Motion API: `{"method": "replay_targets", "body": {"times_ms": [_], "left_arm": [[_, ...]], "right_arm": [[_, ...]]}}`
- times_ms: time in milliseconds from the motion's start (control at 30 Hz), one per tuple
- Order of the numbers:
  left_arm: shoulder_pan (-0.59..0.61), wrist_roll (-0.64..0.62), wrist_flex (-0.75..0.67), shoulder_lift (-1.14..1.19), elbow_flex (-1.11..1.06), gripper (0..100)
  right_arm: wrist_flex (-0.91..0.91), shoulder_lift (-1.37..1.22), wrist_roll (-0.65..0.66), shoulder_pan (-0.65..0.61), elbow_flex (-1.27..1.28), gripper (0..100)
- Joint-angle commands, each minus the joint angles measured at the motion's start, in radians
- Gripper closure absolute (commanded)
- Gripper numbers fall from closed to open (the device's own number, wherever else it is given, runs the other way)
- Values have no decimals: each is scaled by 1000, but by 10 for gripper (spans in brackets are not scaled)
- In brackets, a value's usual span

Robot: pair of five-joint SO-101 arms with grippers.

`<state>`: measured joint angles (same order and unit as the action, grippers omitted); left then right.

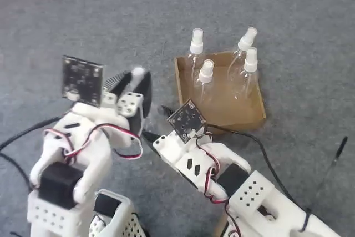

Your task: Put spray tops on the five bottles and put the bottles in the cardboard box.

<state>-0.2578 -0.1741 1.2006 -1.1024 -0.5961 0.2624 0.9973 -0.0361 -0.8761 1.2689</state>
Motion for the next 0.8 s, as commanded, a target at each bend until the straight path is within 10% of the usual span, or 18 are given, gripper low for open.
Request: {"method": "replay_targets", "body": {"times_ms": [0,267,767], "left_arm": [[-9,8,-49,-12,-45,987],[17,55,-58,-12,28,836],[186,87,-178,-2,-1,895]], "right_arm": [[-22,45,-14,19,-9,992],[-18,45,-14,19,-8,992],[-18,45,-14,19,6,992]]}}
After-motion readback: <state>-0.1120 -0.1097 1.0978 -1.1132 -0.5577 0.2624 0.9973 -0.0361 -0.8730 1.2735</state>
